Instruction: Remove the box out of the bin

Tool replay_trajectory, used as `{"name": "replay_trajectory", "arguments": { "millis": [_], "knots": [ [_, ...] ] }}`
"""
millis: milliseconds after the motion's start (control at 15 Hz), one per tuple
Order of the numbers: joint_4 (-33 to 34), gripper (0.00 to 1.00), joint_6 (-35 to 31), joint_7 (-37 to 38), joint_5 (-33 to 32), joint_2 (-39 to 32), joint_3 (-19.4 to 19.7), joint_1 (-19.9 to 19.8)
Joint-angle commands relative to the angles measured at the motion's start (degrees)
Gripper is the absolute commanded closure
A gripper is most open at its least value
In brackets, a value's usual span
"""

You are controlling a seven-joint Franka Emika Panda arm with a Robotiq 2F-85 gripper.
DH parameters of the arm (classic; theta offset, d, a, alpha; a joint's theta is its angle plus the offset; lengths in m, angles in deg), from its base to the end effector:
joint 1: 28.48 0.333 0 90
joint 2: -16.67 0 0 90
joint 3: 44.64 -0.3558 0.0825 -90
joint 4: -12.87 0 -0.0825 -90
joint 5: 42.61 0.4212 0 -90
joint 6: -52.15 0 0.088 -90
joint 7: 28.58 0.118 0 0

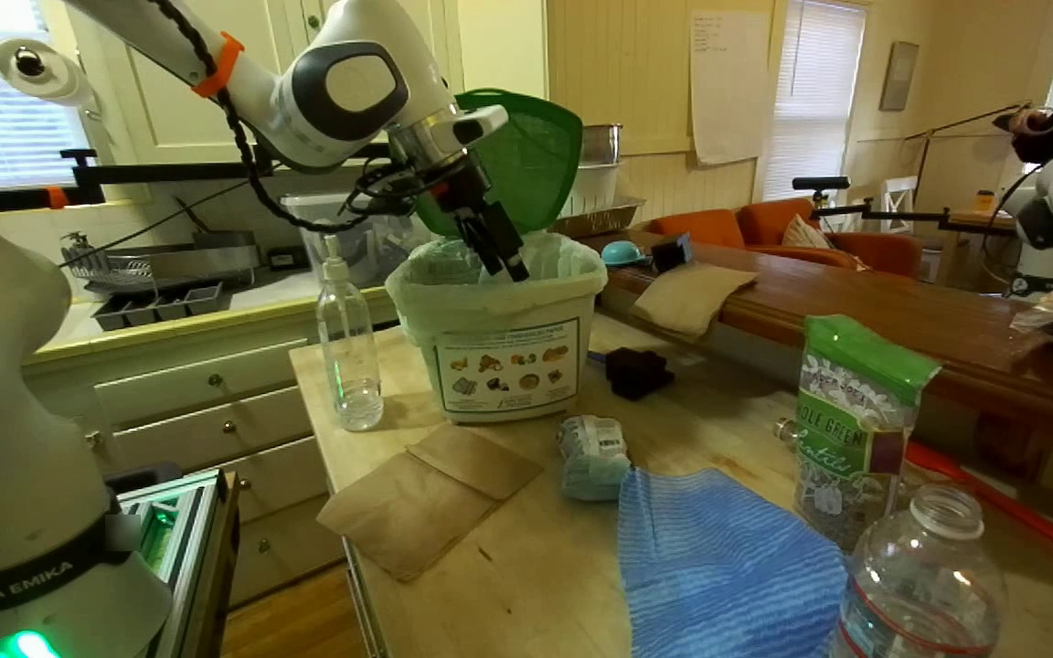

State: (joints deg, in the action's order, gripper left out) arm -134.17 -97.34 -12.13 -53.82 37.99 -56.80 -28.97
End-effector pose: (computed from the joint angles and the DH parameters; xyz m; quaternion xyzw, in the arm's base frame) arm 0.4559 0.0989 0.4387 0.9742 0.0326 0.2170 0.0531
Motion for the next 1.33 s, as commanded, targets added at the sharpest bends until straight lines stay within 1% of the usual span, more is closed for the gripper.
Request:
{"name": "replay_trajectory", "arguments": {
  "millis": [0, 400, 1067, 1133, 1200, 1267],
  "knots": [
    [2.2, 0.00, 1.4, 0.7, -0.7, -2.7, -0.3, -0.3],
    [5.6, 0.00, 4.0, 0.1, -1.0, -6.5, -0.4, 0.6],
    [9.3, 0.00, 8.8, 0.6, -5.7, -11.3, -0.8, 1.7],
    [9.6, 0.10, 9.0, 0.8, -6.2, -11.6, -0.8, 1.9],
    [9.8, 0.13, 9.3, 0.9, -6.6, -12.0, -0.7, 2.0],
    [10.1, 0.27, 9.5, 1.0, -7.1, -12.3, -0.7, 2.1]
  ]
}}
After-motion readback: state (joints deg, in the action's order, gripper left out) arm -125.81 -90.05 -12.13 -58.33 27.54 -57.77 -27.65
